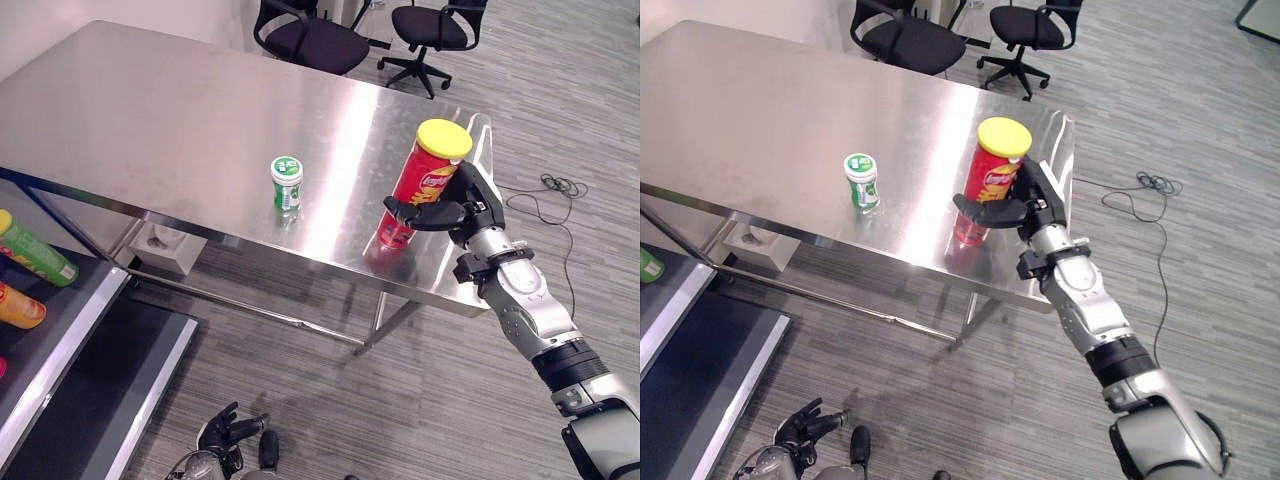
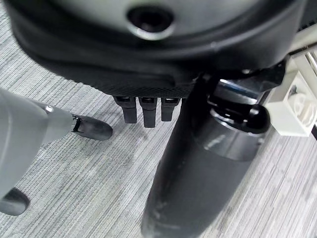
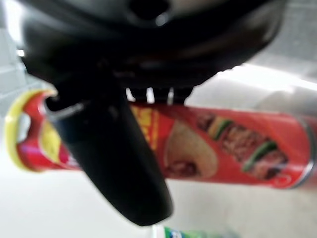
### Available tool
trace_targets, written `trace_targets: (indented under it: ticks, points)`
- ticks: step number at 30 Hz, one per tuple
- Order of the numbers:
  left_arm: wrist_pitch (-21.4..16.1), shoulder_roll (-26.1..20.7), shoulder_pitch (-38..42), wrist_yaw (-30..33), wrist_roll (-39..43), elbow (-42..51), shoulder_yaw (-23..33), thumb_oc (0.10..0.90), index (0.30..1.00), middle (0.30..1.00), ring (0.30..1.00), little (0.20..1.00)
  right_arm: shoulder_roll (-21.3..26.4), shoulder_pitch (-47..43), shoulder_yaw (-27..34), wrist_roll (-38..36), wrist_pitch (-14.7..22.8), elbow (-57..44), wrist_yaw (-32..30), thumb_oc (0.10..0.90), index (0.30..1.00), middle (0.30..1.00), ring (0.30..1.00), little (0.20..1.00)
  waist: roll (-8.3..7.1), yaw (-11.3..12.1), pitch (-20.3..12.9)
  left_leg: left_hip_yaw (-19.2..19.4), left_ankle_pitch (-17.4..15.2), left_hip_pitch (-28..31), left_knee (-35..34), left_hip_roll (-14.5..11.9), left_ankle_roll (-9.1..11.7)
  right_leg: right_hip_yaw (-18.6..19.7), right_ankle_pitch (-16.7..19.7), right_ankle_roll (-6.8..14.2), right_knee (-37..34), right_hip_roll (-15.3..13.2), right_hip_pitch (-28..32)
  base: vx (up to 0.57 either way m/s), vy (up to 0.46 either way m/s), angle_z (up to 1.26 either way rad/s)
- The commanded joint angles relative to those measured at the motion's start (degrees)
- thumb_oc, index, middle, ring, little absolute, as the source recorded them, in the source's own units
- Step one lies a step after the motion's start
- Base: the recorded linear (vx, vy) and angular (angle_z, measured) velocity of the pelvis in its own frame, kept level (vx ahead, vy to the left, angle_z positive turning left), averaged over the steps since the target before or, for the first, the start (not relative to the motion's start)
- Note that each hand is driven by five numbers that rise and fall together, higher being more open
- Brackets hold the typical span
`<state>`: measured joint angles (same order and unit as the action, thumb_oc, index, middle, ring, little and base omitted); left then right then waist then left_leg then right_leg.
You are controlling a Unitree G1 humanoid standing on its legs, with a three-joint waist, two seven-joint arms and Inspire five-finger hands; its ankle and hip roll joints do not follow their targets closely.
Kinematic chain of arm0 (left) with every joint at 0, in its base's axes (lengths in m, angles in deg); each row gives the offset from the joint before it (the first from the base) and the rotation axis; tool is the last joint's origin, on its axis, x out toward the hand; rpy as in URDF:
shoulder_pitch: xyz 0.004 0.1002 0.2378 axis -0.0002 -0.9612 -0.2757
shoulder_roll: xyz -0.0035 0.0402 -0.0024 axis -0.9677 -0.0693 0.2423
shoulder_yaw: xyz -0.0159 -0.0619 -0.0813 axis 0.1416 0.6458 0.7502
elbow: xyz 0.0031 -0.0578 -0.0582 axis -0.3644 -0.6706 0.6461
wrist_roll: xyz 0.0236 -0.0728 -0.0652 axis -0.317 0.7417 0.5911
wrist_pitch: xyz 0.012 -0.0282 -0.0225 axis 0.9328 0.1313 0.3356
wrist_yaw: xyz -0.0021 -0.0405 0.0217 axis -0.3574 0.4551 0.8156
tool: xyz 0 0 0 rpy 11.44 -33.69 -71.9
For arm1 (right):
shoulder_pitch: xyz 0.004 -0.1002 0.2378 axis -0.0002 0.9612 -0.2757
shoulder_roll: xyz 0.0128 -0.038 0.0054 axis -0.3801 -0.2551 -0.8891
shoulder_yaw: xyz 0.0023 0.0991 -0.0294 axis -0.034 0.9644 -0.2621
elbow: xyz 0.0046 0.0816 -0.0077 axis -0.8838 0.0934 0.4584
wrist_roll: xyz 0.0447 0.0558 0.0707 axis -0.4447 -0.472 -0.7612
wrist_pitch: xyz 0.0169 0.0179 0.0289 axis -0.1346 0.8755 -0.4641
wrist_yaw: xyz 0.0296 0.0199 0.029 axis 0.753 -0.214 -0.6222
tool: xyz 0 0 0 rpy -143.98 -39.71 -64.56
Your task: Put the goods on the table back onto the shelves and tidy them up.
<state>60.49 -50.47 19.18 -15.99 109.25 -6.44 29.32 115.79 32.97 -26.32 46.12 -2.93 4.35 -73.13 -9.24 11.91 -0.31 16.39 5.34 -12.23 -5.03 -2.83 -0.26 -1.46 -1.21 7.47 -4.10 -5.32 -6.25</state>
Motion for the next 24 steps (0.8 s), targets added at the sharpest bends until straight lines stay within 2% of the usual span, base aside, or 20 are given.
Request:
trace_targets:
  ticks: [1, 2, 3, 12, 18, 20, 23, 24]
  points:
    - [-2.17, -0.85, 3.19, -1.20, 0.61, -1.84, -1.09, 0.800, 0.900, 0.900, 0.900, 0.900, -1.75, -10.11, 4.23, -1.47, 4.45, 1.14, -1.35, 0.521, 0.481, 0.481, 0.481, 0.481, -4.40, 2.29, -0.87, -1.50, -5.89, 2.78, 0.03, 0.05, 2.98, -0.60, 21.26, 6.66, -0.83, -6.82, 4.47, 0.03, 0.001, 0.02]
    - [-2.10, -0.84, 3.13, -1.19, 0.63, -1.94, -1.01, 0.800, 0.900, 0.900, 0.900, 0.900, -1.93, -10.33, 4.31, -1.31, 4.44, 1.41, -1.47, 0.409, 0.314, 0.314, 0.314, 0.314, -4.44, 2.38, -0.91, -1.55, -5.94, 2.78, 0.03, 0.10, 2.97, -0.55, 21.48, 6.69, -0.84, -6.91, 4.51, 0.00, 0.000, 0.00]
    - [-2.15, -0.87, 3.10, -1.18, 0.66, -1.95, -1.01, 0.800, 0.900, 0.900, 0.900, 0.900, -2.05, -10.37, 4.33, -1.31, 4.46, 1.63, -1.49, 0.400, 0.300, 0.300, 0.300, 0.300, -4.43, 2.43, -0.91, -1.58, -5.95, 2.78, 0.03, 0.13, 2.95, -0.56, 21.50, 6.68, -0.83, -6.94, 4.54, 0.00, 0.000, 0.00]
    - [-2.25, -0.87, 2.90, -0.67, 1.04, -2.04, -0.54, 0.800, 0.900, 0.900, 0.900, 0.900, -3.70, -9.63, 5.76, 0.41, 5.14, 2.52, -2.61, 0.400, 0.300, 0.300, 0.300, 0.300, -4.18, 2.88, -1.11, -1.77, -6.13, 3.00, 0.03, 0.54, 2.75, -1.01, 21.83, 6.81, -0.76, -7.25, 4.90, 0.00, 0.001, 0.01]
    - [-2.52, -0.89, 2.91, -0.23, -0.01, -1.88, -0.01, 0.800, 0.900, 0.900, 0.900, 0.900, -2.59, -7.49, 7.69, 3.99, 5.49, 1.19, -3.78, 0.400, 0.300, 0.300, 0.300, 0.300, -4.00, 2.60, -1.38, -1.60, -6.30, 3.46, 0.03, 0.59, 2.70, -0.61, 21.53, 6.77, -0.66, -7.25, 5.01, 0.00, 0.000, 0.00]
    - [-2.65, -0.92, 3.18, 0.15, -1.46, -1.82, 0.65, 0.800, 0.900, 0.900, 0.900, 0.900, -0.69, -4.47, 10.72, 7.81, 6.29, -2.15, -5.27, 0.400, 0.300, 0.300, 0.300, 0.300, -3.84, 1.89, -1.46, -1.23, -6.41, 4.05, 0.03, 0.38, 2.73, -0.38, 21.02, 6.72, -0.56, -7.12, 5.13, -0.01, -0.006, -0.02]
    - [-2.72, -1.04, 3.17, 0.33, -2.22, -1.89, 1.25, 0.800, 0.900, 0.900, 0.900, 0.900, 0.18, -1.95, 13.57, 9.83, 7.11, -4.78, -6.25, 0.400, 0.300, 0.300, 0.300, 0.300, -3.64, 1.47, -1.59, -1.09, -6.50, 4.38, 0.03, 0.23, 2.78, -0.28, 20.41, 6.69, -0.50, -7.00, 5.16, 0.00, -0.015, -0.05]
    - [-2.67, -1.17, 3.12, 0.43, -3.38, -1.98, 2.22, 0.800, 0.900, 0.900, 0.900, 0.900, 1.15, 0.57, 16.68, 13.93, 7.96, -8.56, -7.49, 0.400, 0.300, 0.300, 0.300, 0.300, -3.42, 1.01, -1.71, -1.02, -6.58, 4.59, 0.03, 0.01, 2.74, -0.14, 19.83, 6.65, -0.43, -6.86, 5.13, 0.00, -0.025, -0.04]
